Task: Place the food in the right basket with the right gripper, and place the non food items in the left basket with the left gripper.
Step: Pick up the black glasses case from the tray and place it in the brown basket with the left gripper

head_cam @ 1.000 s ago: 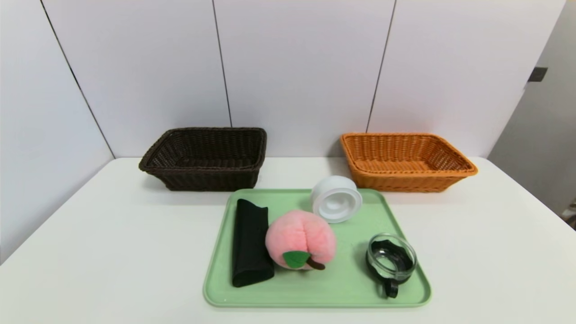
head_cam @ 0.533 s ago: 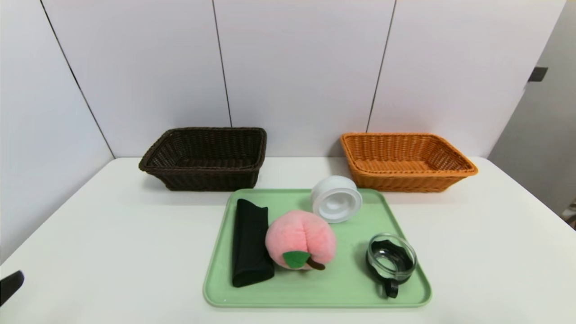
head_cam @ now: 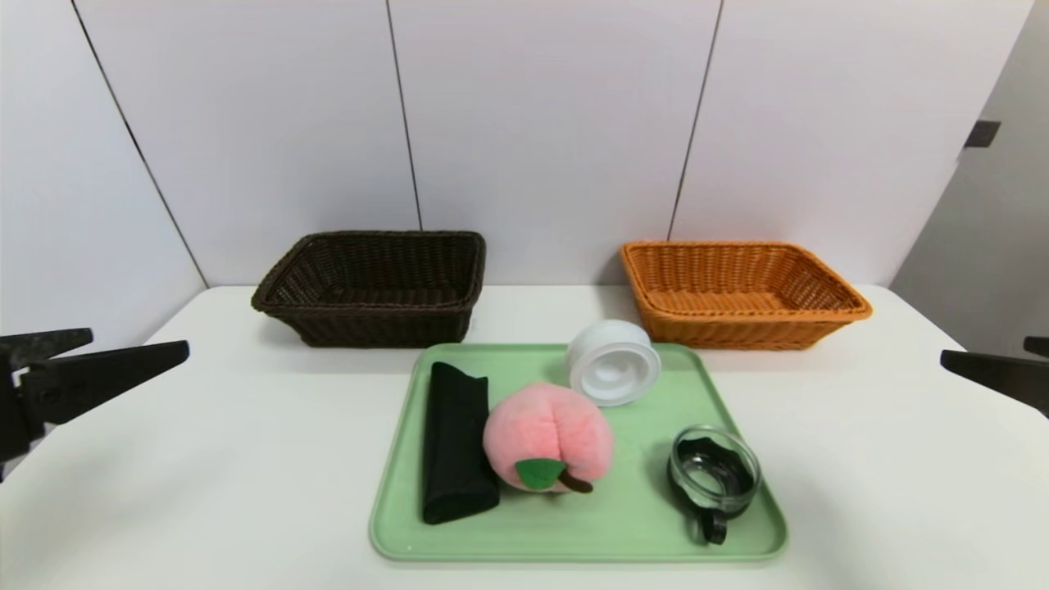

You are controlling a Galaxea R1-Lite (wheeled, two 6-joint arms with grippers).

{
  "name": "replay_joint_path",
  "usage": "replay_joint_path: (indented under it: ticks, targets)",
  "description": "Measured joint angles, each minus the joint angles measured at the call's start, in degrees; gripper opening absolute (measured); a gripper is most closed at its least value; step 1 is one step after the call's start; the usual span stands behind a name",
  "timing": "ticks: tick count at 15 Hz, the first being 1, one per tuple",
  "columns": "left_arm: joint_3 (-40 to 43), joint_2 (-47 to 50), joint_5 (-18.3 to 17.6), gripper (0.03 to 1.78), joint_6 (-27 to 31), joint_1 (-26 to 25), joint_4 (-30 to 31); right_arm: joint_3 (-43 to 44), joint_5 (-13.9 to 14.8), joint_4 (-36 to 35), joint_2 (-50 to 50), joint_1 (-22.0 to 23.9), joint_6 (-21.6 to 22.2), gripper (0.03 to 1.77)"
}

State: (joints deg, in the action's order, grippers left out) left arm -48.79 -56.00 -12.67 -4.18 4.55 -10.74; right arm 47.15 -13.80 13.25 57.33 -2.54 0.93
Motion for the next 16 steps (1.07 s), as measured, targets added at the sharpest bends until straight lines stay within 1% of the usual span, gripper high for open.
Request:
replay_joint_path:
  ticks: [4, 5, 6, 7, 8, 9, 11, 12, 14, 16]
  targets:
    - [-4.1, -9.8, 0.4, 1.69, -1.4, 6.5, 0.0, 0.9, -0.2, -0.2, 4.9, -5.2, 0.3, 1.71]
    - [-5.0, -11.7, 1.0, 1.69, -2.6, 8.6, -0.1, 1.5, -0.1, -0.3, 6.0, -5.8, 0.4, 1.71]
    - [-5.6, -13.3, 2.3, 1.69, -3.6, 11.0, -0.2, 2.2, -0.1, -0.4, 7.2, -6.3, 0.4, 1.71]
    - [-6.1, -15.1, 4.5, 1.69, -5.0, 13.9, -0.2, 2.8, -0.1, -0.4, 8.3, -6.5, 0.4, 1.71]
    - [-6.9, -17.4, 7.6, 1.69, -7.0, 17.0, 0.0, 3.2, -0.2, -0.4, 9.1, -6.6, 0.4, 1.71]
    - [-8.0, -20.2, 10.7, 1.69, -9.4, 20.0, -0.1, 3.4, -0.3, -0.4, 10.0, -6.8, 0.4, 1.71]
    - [-11.4, -25.5, 15.7, 1.69, -15.0, 24.6, -0.2, 3.4, -0.2, -0.4, 11.5, -7.3, 0.7, 1.71]
    - [-14.1, -28.6, 17.6, 1.69, -18.1, 26.3, -0.5, 3.4, -0.2, -0.5, 12.1, -7.4, 1.0, 1.71]
    - [-19.4, -34.0, 20.2, 1.69, -23.8, 28.7, -2.3, 3.1, -0.3, -0.4, 12.8, -7.6, 1.5, 1.71]
    - [-23.7, -39.1, 22.5, 1.69, -27.3, 30.8, -3.9, 2.9, -0.2, -0.4, 13.1, -7.6, 1.6, 1.71]
